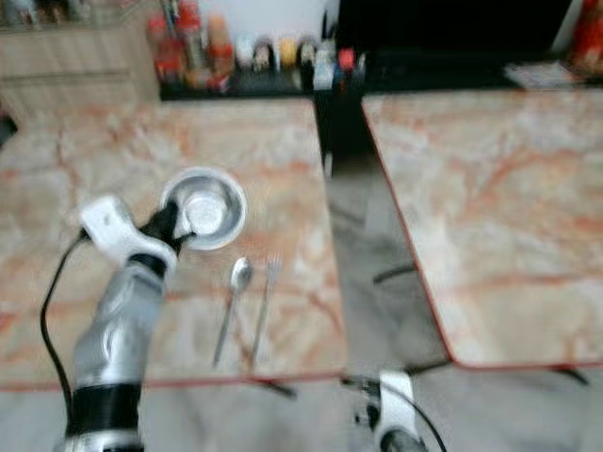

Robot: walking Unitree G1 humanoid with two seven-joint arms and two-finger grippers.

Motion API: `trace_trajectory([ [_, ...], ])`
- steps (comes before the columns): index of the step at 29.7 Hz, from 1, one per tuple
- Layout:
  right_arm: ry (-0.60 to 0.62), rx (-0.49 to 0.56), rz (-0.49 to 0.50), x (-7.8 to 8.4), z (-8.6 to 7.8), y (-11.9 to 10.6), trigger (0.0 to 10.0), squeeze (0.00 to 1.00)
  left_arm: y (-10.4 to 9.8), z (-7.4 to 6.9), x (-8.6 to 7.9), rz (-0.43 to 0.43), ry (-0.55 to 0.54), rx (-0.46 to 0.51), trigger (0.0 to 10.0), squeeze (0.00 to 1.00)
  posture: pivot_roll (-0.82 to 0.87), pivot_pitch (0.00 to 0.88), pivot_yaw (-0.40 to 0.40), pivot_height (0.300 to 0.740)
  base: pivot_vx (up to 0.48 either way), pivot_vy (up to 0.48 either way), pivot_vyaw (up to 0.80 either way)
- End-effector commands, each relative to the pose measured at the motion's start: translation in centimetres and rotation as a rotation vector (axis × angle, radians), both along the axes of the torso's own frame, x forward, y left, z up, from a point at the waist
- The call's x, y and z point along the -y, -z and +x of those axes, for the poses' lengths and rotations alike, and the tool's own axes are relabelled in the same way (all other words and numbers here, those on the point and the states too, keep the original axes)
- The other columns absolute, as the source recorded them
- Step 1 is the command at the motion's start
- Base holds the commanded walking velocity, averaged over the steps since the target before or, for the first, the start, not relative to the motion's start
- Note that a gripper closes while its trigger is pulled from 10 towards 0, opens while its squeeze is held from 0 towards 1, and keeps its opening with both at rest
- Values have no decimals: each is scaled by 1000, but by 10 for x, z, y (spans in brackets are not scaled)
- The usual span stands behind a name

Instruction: Setting the table

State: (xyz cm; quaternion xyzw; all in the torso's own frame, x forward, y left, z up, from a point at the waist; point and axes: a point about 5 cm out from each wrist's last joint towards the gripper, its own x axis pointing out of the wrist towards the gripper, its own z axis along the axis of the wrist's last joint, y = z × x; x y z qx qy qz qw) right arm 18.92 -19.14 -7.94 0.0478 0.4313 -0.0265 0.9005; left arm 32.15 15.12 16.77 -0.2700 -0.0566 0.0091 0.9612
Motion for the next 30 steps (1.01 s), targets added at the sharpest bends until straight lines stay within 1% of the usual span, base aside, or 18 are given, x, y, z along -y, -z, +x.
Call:
trace_trajectory([
  [1, -3, -5, 17, -6, 0, 1, 10000, 0, 0, 0, -9, 11, -36, 5, 10000, 0, 53, 0, -2, 740, 0, -472, 0],
  [7, -7, -7, 19, -8, 0, 1, 10000, 0, -3, 0, -11, 6, -50, 21, 10000, 0, 56, 0, -2, 740, 0, -472, 0],
  [22, -3, -12, 21, -10, -2, 2, 10000, 0, -11, 3, -7, 10, -38, 53, 10000, 0, 53, 0, 8, 740, 0, -472, 0],
  [27, 4, -10, 26, -11, -2, 3, 10000, 0, -14, 5, -1, 14, -8, 66, 10000, 0, 48, 0, 17, 740, 0, -467, 0],
  [30, 6, -10, 27, -11, -2, 3, 10000, 0, -13, 5, 0, 14, -4, 64, 10000, 0, 47, 0, 20, 740, 0, -465, 0],
])
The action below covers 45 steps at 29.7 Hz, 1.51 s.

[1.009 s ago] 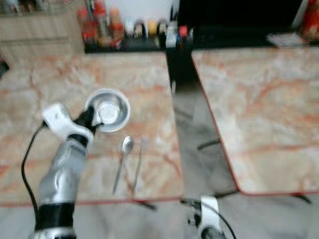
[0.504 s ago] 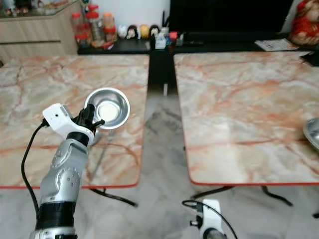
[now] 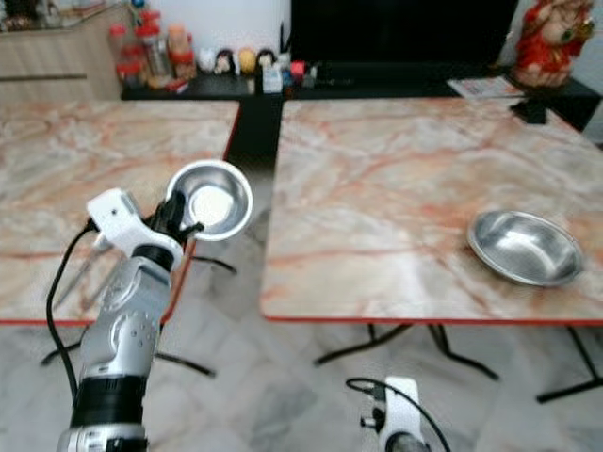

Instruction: Setting the table

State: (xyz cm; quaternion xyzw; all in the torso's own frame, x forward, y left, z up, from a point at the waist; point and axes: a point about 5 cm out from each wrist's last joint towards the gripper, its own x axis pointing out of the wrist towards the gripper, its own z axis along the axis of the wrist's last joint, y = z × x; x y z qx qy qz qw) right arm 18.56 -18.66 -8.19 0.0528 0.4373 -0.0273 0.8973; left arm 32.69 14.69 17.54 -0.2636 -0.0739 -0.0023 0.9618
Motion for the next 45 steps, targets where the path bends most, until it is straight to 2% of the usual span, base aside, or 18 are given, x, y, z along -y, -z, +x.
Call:
trace_trajectory([
  [1, 2, 4, 19, -6, 1, 0, 10000, 0, -6, 0, -4, -1, -14, 25, 10000, 0, 47, 0, 20, 740, 0, -465, 0],
  [26, 8, 13, 16, -6, 2, -1, 10000, 0, -6, -1, 4, -2, 29, 33, 10000, 0, 46, 0, 24, 740, 0, -459, 0],
  [31, 4, 12, 18, -7, 2, 0, 10000, 0, -6, -2, 9, 26, 60, 46, 10000, 0, 50, 0, 21, 740, 0, -437, 0],
  [35, -3, 11, 17, -8, 2, 0, 10000, 0, -11, -7, 16, 36, 86, 98, 10000, 0, 60, 0, 15, 740, 0, -70, 0],
  [42, -9, 13, 18, -9, 4, -1, 10000, 0, -14, -10, 18, 27, 111, 123, 10000, 0, 66, 0, 11, 740, 0, 0, 0],
  [45, -13, 14, 19, -9, 4, -1, 10000, 0, -15, -11, 19, 49, 121, 151, 10000, 0, 65, 0, 9, 740, 160, 0, 0],
])
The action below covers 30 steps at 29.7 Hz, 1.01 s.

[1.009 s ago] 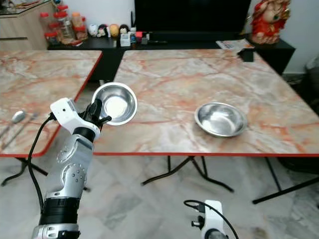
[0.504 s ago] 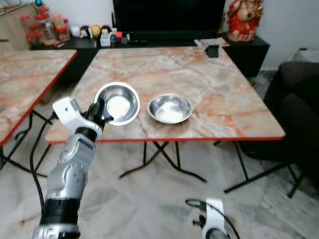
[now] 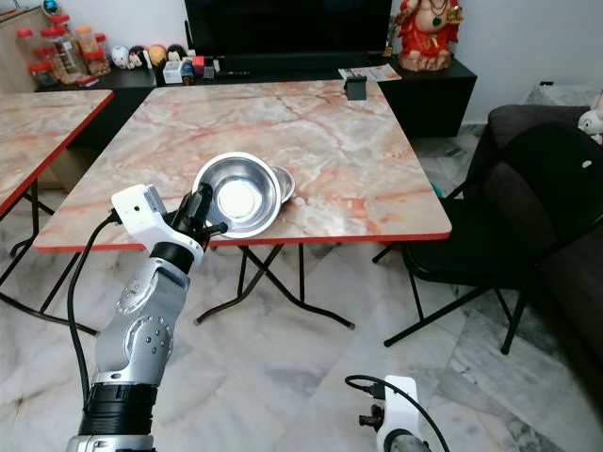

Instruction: Setting the table

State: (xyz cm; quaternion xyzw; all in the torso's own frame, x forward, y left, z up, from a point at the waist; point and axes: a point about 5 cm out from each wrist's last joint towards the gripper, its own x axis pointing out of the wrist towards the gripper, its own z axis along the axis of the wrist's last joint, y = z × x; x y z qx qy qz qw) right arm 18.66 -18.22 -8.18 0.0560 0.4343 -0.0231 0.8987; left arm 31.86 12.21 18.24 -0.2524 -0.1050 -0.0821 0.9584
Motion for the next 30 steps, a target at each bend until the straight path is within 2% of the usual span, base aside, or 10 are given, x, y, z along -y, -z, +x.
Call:
trace_trajectory([
  [1, -10, 6, 9, -4, 3, -1, 10000, 0, -7, -3, -4, 28, -7, 54, 10000, 0, 65, 0, 8, 740, 480, 0, 0],
  [2, -10, 6, 9, -4, 3, -1, 10000, 0, -9, -5, 0, 50, 13, 81, 10000, 0, 64, 0, 8, 740, 480, 0, 0],
  [6, -8, 7, 8, -3, 4, -1, 10000, 0, -14, -13, 7, 46, 55, 145, 10000, 0, 67, 0, 4, 740, 480, 0, 0],
  [12, -14, 5, 7, -4, 4, -1, 10000, 0, -14, -13, 7, 71, 38, 153, 10000, 0, 71, 0, 3, 740, 480, 0, 0],
  [14, -17, 7, 9, -5, 5, -2, 10000, 0, -10, -13, 9, 105, 53, 141, 10000, 0, 73, 0, 0, 740, 480, 0, 0],
  [17, -18, 10, 10, -6, 6, -2, 10000, 0, -6, -14, 14, 49, 62, 115, 10000, 0, 69, 0, 4, 740, 480, 0, 0],
  [19, -18, 11, 10, -6, 7, -3, 10000, 0, -5, -13, 14, 67, 64, 113, 10000, 0, 68, 0, 5, 740, 480, 0, 0],
  [30, -16, 4, 13, -7, 4, -1, 10000, 0, -5, -11, 4, 88, 44, 105, 10000, 0, 75, 0, 11, 740, 473, 0, 0],
])
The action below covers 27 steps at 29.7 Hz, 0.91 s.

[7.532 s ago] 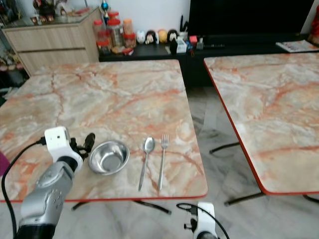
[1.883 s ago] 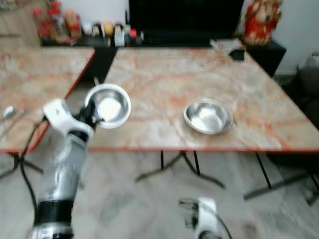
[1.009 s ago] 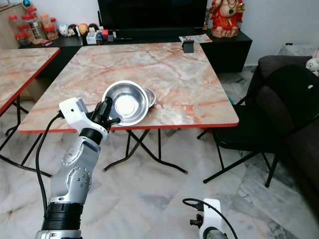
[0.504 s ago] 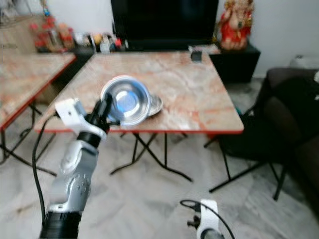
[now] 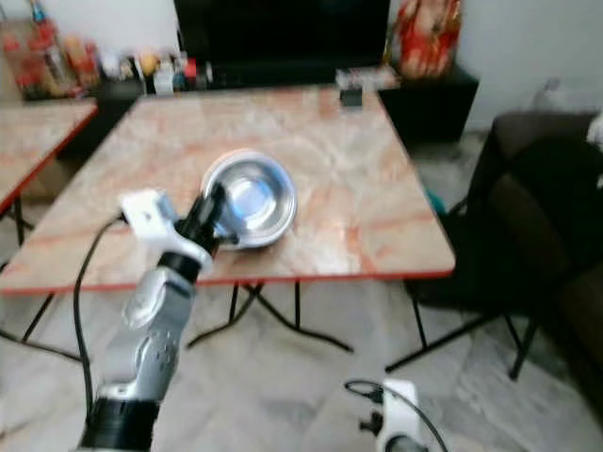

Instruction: Setting the table

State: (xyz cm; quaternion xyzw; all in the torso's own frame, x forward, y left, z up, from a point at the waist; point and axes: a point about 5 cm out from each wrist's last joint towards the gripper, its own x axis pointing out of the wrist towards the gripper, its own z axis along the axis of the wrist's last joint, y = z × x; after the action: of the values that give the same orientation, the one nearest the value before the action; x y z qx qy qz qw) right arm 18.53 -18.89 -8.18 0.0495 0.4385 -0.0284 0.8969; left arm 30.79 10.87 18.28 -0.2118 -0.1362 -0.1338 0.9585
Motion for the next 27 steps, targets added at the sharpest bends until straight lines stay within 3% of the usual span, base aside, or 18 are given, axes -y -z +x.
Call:
trace_trajectory([
  [1, -20, 13, 30, -14, 5, -1, 10000, 0, -4, 0, -10, 7, -30, 11, 10000, 0, 75, 0, 10, 740, 382, 0, 0],
  [21, -42, 18, 6, -16, 4, -1, 10000, 0, -1, 2, -10, 4, -30, -28, 10000, 0, 67, 0, 28, 740, 38, 0, 0],
  [27, -4, 21, 23, -15, 4, -1, 10000, 0, 0, 2, -10, 11, -30, -27, 10000, 0, 66, 0, 31, 740, 354, 0, 274],
])
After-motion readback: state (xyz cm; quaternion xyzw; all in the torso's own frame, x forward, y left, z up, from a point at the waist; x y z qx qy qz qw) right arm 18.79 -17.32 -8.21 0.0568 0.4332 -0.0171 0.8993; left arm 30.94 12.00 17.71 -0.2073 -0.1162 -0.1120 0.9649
